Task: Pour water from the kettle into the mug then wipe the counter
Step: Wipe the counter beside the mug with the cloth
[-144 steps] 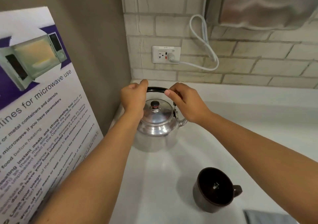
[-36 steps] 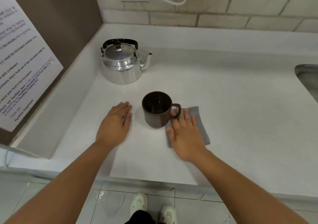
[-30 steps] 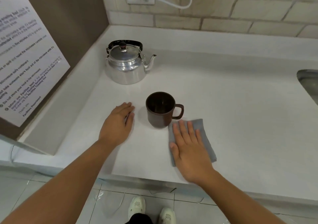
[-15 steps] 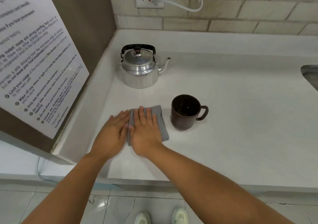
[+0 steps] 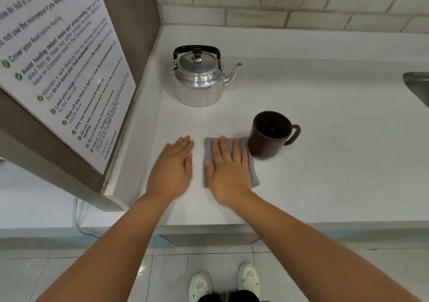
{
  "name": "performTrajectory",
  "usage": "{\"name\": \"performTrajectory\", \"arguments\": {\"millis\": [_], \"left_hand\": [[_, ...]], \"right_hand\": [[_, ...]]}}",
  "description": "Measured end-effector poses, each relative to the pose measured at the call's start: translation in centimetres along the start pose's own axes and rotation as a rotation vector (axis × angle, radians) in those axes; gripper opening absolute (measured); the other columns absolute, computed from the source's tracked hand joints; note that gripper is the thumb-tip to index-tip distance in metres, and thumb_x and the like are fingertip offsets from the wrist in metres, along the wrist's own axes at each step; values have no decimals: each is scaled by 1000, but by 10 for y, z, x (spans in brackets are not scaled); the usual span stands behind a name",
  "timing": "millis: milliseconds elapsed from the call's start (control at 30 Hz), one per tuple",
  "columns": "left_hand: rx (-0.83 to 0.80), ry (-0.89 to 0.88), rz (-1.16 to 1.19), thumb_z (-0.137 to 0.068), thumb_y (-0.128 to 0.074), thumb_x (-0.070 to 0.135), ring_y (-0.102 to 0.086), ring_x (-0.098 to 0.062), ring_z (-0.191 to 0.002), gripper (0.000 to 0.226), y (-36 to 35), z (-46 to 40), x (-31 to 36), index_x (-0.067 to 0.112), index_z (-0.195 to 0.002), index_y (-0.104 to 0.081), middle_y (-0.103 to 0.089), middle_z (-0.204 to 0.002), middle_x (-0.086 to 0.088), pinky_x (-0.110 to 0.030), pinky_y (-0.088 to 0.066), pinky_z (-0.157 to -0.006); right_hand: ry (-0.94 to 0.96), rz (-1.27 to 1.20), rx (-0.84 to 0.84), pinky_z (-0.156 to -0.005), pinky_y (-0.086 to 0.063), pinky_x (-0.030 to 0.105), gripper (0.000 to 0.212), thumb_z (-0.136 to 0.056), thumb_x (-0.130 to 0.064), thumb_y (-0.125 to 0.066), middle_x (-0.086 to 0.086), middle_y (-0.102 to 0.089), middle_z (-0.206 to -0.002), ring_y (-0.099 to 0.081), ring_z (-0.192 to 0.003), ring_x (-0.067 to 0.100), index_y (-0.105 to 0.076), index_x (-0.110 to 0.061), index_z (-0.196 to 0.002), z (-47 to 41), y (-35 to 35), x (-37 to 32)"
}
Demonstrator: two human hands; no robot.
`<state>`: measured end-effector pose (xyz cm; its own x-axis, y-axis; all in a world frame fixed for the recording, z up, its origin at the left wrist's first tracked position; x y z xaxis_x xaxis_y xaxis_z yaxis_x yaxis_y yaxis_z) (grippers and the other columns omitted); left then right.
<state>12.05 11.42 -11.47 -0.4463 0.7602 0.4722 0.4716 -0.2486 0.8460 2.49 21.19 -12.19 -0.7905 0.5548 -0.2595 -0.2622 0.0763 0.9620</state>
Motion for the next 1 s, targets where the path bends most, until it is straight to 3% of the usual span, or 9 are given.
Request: {"name": "performTrajectory", "arguments": {"millis": [200, 533, 833, 933, 1000], "left_hand": [[-26, -10, -26, -100, -34, 16, -28, -15, -141, 41, 0, 1, 1, 9, -140, -40, -37, -150, -4, -30, -10, -118], [-73, 21, -118, -102, -30, 19, -24, -18, -143, 43, -3, 0, 5, 6, -142, -35, -31, -153, -7, -32, -6, -118], [-92, 38, -139, -102, -31, 19, -22, -17, -143, 43, -2, 4, 12, 7, -143, -34, -30, -154, -5, -31, -6, -118], [-104, 46, -157, -102, -32, 18, -23, -17, -143, 43, 0, 3, 14, 7, -143, -35, -30, -153, -6, -31, -8, -118], [-116, 61, -163, -101, -34, 18, -26, -19, -142, 43, 3, 0, 17, 8, -142, -37, -32, -153, -6, -30, -13, -117]], "right_hand": [[138, 7, -36, -118, 17, 38, 60, -99, -48, -12, -10, 14, -161, 24, -146, 19, 11, -30, -151, 66, 7, 39], [-47, 34, -9, -120, 9, 42, 59, -98, -51, -13, -7, 14, -161, 17, -148, 20, 11, -34, -149, 86, 36, 152], [-75, 32, -31, -120, 9, 42, 57, -98, -52, -13, -6, 15, -161, 17, -148, 20, 17, -37, -144, 87, 49, 199], [-69, 44, -61, -121, 0, 44, 62, -97, -51, -21, -3, 2, -163, 5, -150, 25, 0, -32, -153, 83, 58, 196], [-68, 67, -45, -116, -20, 44, 62, -94, -51, -34, 0, -20, -160, -16, -146, 28, -20, -29, -151, 75, 71, 194]]}}
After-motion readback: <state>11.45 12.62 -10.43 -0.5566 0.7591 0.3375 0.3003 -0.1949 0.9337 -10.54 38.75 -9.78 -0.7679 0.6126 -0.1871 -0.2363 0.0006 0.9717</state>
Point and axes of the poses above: each hand's wrist, its own z-axis away from the middle knuckle, its own y-axis out of the back of the hand, x = y × z, the point moved 6 cm from there along -z, towards the middle knuckle
